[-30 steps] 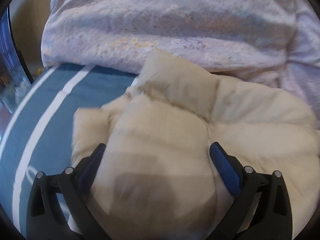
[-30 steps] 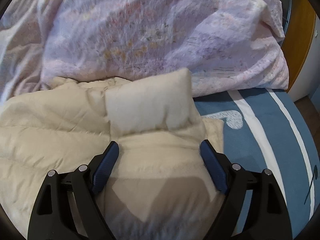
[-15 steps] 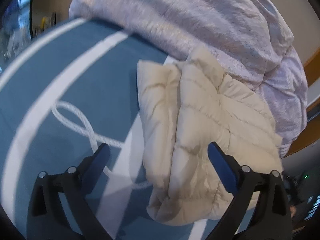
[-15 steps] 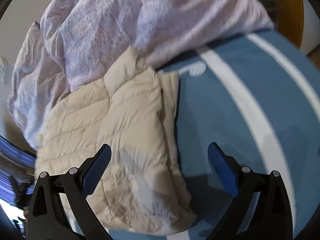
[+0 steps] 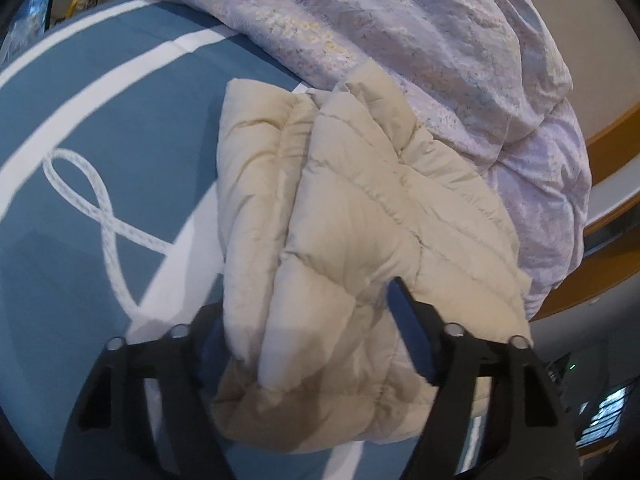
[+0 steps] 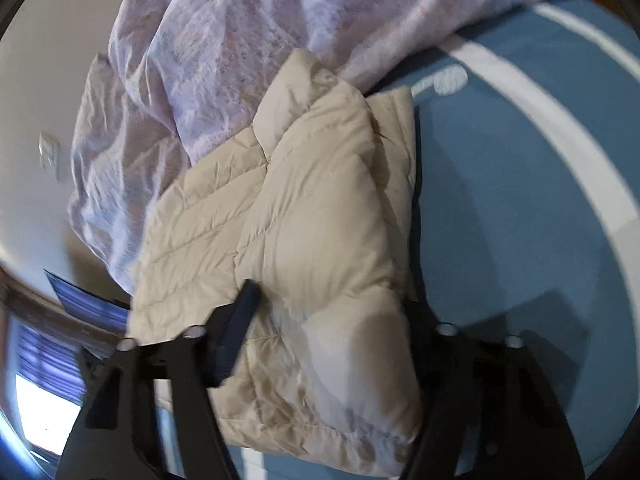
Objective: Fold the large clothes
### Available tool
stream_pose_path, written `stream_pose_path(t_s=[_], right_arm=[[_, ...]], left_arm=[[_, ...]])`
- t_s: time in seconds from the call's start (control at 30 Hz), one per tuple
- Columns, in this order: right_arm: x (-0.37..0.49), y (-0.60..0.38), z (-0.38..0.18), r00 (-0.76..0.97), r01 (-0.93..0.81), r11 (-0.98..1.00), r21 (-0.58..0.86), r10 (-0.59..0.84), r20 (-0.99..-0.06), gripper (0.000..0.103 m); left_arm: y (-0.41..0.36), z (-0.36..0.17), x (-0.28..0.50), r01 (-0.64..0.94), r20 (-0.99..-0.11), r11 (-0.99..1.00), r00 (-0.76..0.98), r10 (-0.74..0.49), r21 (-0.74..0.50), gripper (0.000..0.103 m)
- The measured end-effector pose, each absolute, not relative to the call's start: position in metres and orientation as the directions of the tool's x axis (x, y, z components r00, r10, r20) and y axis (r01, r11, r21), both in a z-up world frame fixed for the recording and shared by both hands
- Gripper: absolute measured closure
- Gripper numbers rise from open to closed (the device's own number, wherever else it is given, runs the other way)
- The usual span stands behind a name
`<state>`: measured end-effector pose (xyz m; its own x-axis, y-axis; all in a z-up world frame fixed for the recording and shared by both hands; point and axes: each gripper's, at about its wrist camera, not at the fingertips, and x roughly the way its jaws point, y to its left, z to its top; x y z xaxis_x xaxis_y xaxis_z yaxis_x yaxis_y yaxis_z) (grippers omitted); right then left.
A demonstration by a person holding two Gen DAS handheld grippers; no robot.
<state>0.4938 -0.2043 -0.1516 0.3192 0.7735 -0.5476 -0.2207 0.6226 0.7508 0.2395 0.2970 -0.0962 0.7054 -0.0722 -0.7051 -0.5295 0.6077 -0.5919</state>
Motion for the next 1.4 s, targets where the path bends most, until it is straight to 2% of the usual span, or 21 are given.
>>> stream_pose_path(t_s=[0.03, 0.07, 0.1, 0.17, 0.27, 0.37, 0.67, 0.97, 1.17, 1.27, 1.33, 1.4], right_arm=[[0.493, -0.206, -0.155, 0.310, -0.206, 0.592, 0.779, 0.795, -0.522, 0.061], [0.493, -0.207, -0.158, 0.306, -0.188, 0.565, 0.803, 0.811, -0.499, 0.068], [0.492, -0.208, -0.159, 0.303, -0.175, 0.538, 0.825, 0.826, -0.475, 0.071], [0.488, -0.210, -0.156, 0.305, -0.169, 0.506, 0.845, 0.843, -0.444, 0.079], [0.481, -0.210, -0.144, 0.309, -0.188, 0.461, 0.867, 0.866, -0.393, 0.084], [0.471, -0.211, -0.131, 0.304, -0.219, 0.432, 0.875, 0.882, -0.359, 0.086], [0.413, -0.199, -0.105, 0.222, -0.321, 0.400, 0.859, 0.913, -0.342, 0.086], [0.367, -0.186, -0.125, 0.148, -0.337, 0.406, 0.850, 0.914, -0.378, 0.086], [0.353, -0.190, -0.142, 0.138, -0.306, 0.405, 0.861, 0.914, -0.381, 0.086], [0.348, -0.187, -0.143, 0.145, -0.319, 0.437, 0.841, 0.899, -0.413, 0.086], [0.345, -0.183, -0.136, 0.190, -0.348, 0.527, 0.775, 0.849, -0.492, 0.079], [0.339, -0.182, -0.124, 0.265, -0.374, 0.627, 0.683, 0.778, -0.569, 0.060]], left_arm=[[0.297, -0.098, 0.240, -0.530, -0.699, 0.595, 0.711, -0.076, -0.604, 0.044], [0.298, -0.099, 0.240, -0.528, -0.690, 0.579, 0.718, -0.087, -0.622, 0.052], [0.299, -0.101, 0.240, -0.523, -0.681, 0.564, 0.725, -0.100, -0.639, 0.061], [0.301, -0.101, 0.236, -0.513, -0.663, 0.545, 0.740, -0.112, -0.664, 0.070], [0.304, -0.092, 0.229, -0.490, -0.640, 0.546, 0.759, -0.116, -0.680, 0.080], [0.308, -0.079, 0.218, -0.475, -0.622, 0.552, 0.776, -0.105, -0.685, 0.083], [0.317, -0.057, 0.157, -0.464, -0.613, 0.583, 0.787, -0.075, -0.667, 0.084], [0.325, -0.060, 0.090, -0.483, -0.630, 0.596, 0.775, -0.051, -0.642, 0.084], [0.323, -0.064, 0.074, -0.496, -0.648, 0.603, 0.761, -0.046, -0.625, 0.084], [0.325, -0.071, 0.072, -0.510, -0.657, 0.590, 0.752, -0.047, -0.626, 0.082], [0.326, -0.078, 0.073, -0.528, -0.669, 0.573, 0.742, -0.048, -0.627, 0.078], [0.327, -0.082, 0.072, -0.553, -0.683, 0.559, 0.730, -0.034, -0.618, 0.065]])
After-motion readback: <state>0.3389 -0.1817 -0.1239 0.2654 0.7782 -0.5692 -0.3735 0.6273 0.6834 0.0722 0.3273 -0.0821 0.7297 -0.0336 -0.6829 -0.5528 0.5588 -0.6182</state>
